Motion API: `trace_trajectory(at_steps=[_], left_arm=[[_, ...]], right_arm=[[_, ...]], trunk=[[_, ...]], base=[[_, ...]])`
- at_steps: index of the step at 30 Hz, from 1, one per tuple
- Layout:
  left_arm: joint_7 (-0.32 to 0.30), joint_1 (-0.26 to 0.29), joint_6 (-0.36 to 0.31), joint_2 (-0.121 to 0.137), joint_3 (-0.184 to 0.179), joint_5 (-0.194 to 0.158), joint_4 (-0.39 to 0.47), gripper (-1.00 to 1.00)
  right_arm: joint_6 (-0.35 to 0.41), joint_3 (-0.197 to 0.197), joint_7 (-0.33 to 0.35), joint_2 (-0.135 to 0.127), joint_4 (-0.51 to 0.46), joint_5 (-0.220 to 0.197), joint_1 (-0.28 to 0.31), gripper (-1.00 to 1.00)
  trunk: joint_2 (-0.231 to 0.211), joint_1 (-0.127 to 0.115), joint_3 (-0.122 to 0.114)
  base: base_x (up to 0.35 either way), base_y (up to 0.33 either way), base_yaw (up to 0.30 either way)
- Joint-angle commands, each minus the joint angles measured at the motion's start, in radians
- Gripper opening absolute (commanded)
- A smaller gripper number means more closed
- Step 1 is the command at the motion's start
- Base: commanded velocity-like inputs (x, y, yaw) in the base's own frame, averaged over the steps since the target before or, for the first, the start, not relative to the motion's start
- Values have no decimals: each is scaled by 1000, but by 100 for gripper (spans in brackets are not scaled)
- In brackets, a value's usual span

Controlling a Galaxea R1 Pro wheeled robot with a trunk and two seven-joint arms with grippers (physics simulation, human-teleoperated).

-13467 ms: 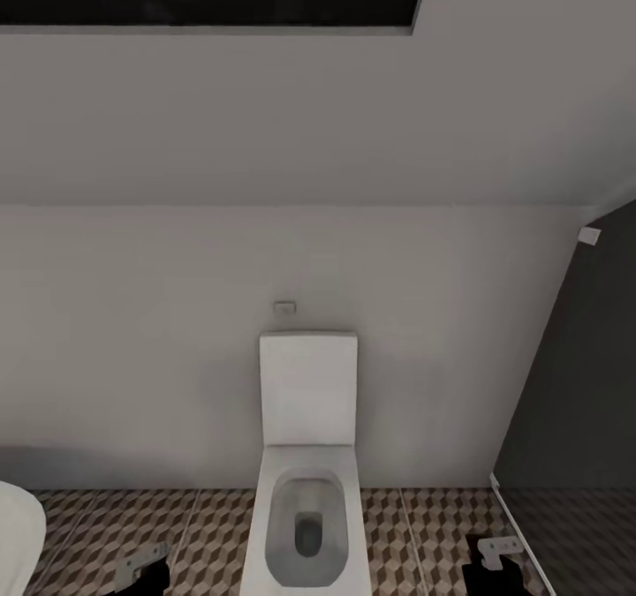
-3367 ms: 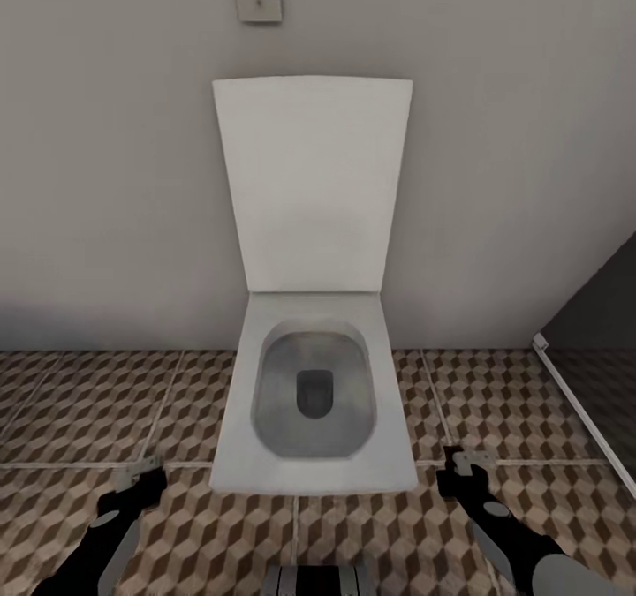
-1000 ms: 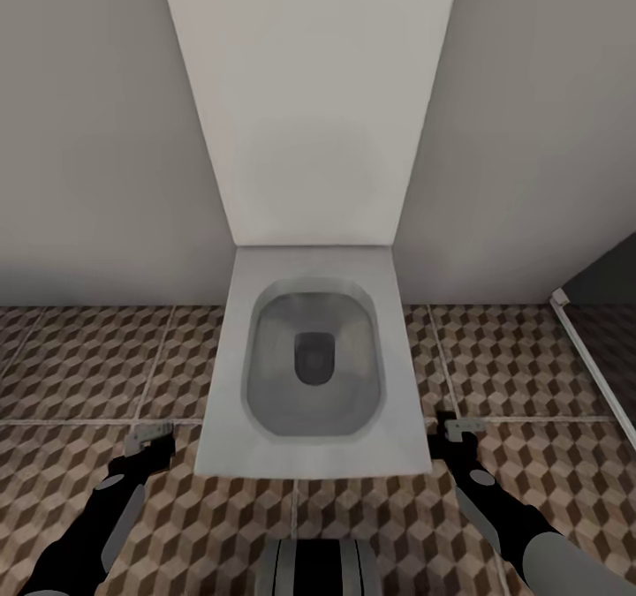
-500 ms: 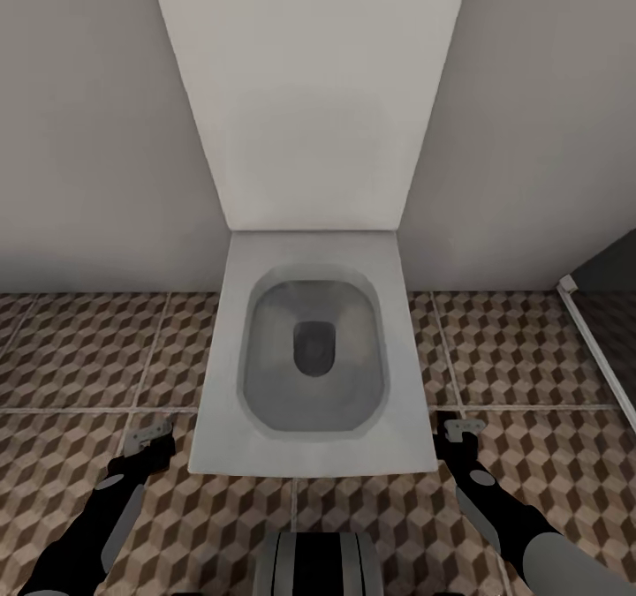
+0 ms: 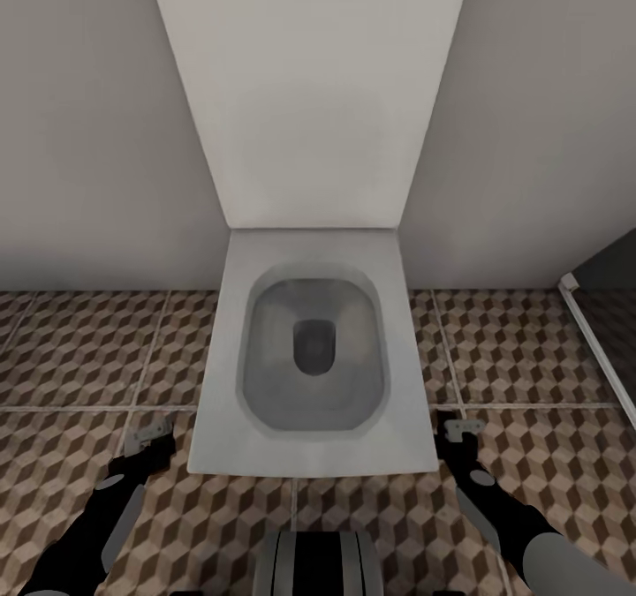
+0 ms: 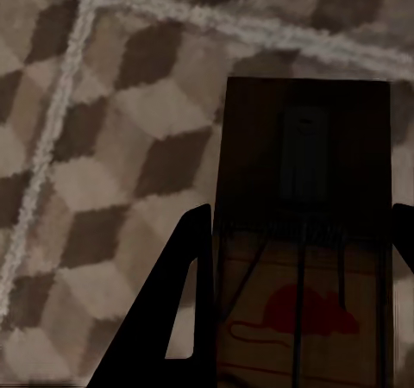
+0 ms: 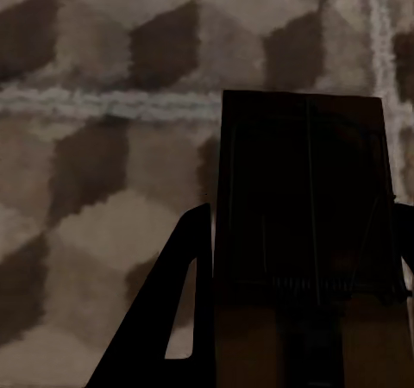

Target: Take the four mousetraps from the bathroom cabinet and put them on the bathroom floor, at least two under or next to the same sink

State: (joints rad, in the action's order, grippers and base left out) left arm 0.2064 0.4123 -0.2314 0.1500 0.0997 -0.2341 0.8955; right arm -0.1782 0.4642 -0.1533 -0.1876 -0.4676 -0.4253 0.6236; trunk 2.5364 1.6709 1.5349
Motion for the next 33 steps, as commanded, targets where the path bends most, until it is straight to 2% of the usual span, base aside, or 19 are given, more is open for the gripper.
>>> trace_trajectory(at_steps=[1,8,22,28,33], left_arm=[[8,0,-5,0,-2,-8,2,-100],[9,0,-5,2,-2,-8,2,-100],[7,1,-5,3,-3,-8,2,-100],[7,30,-6,10,-3,-8,2,-100],[7,70,-4,13,-2,-8,2,-100]], right_arm=[[-4,8,-3,-1,0,-11,1,-100],[-4,8,-3,-1,0,-12,1,-100],[-4,5,-3,-2,-9,-8,1,-100],[-4,4,-6,-2,-59,-8,9,-100],[-4,3,-8,-6,-67,-10,47,-100]], trunk=[[1,0,5],[2,3,32],[2,3,32],[2,3,32],[2,3,32]], base=[[0,0,0],[0,0,0],[0,0,0],[0,0,0],[0,0,0]])
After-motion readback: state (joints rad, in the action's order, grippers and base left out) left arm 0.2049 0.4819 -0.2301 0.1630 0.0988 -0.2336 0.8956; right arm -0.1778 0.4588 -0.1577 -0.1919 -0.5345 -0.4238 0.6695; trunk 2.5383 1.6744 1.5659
